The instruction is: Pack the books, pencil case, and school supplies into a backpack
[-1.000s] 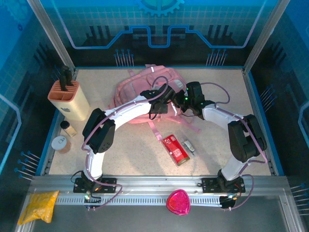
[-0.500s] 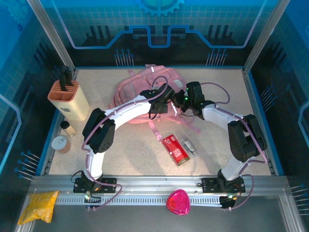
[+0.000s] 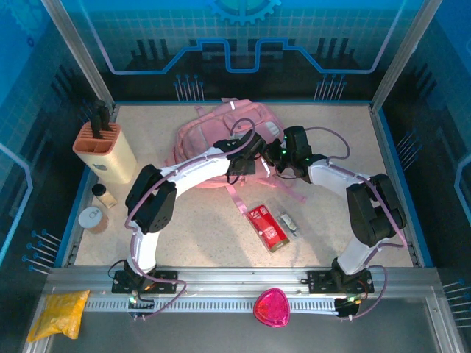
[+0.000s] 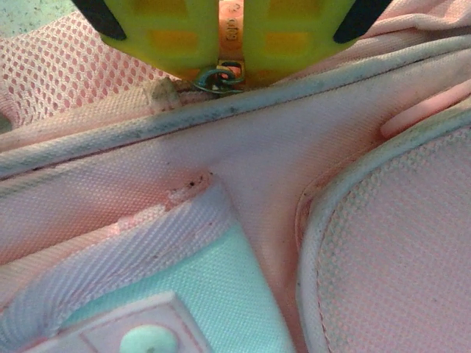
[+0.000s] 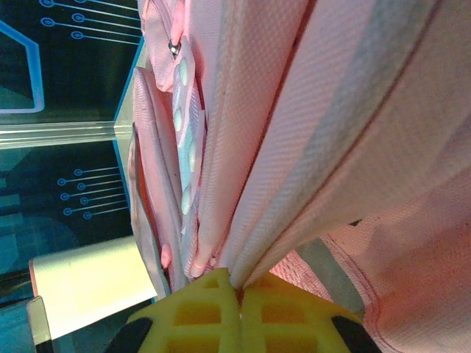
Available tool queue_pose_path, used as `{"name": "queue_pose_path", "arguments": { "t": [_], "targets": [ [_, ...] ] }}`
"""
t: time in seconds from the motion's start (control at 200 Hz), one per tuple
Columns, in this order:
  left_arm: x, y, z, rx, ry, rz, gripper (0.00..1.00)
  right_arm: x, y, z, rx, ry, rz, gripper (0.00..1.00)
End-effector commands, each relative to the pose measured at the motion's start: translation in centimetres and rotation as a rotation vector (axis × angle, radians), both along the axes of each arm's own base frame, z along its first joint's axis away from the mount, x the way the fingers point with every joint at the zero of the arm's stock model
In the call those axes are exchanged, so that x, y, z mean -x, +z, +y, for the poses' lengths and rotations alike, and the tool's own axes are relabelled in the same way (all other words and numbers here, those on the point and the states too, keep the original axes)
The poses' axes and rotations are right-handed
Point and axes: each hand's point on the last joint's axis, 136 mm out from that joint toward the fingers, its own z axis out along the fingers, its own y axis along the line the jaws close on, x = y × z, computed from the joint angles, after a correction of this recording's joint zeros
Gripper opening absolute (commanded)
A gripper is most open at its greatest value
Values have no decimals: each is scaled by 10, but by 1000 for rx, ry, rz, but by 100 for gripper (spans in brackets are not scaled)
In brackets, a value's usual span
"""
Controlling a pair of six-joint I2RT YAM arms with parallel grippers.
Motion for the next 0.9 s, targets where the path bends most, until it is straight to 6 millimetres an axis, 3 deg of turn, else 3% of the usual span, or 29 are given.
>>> {"name": "queue_pose_path", "arguments": {
  "t": [0.0, 0.345, 0.52, 0.73, 0.895],
  "targets": [
    [0, 14, 20, -23, 0, -29, 5, -9, 13, -7, -7, 14, -63, 0],
    [24, 1, 51, -86, -35, 36, 2, -20, 5, -30, 34, 2, -57, 0],
    [33, -5, 72, -133, -48, 65, 0, -31, 5, -52, 57, -27, -63, 0],
    [41, -1, 69, -97, -67, 83, 0, -54, 5, -71, 95, -27, -68, 0],
    [47, 13, 25, 28, -98, 50, 0, -70, 4, -76, 119, 5, -70, 0]
  ]
}}
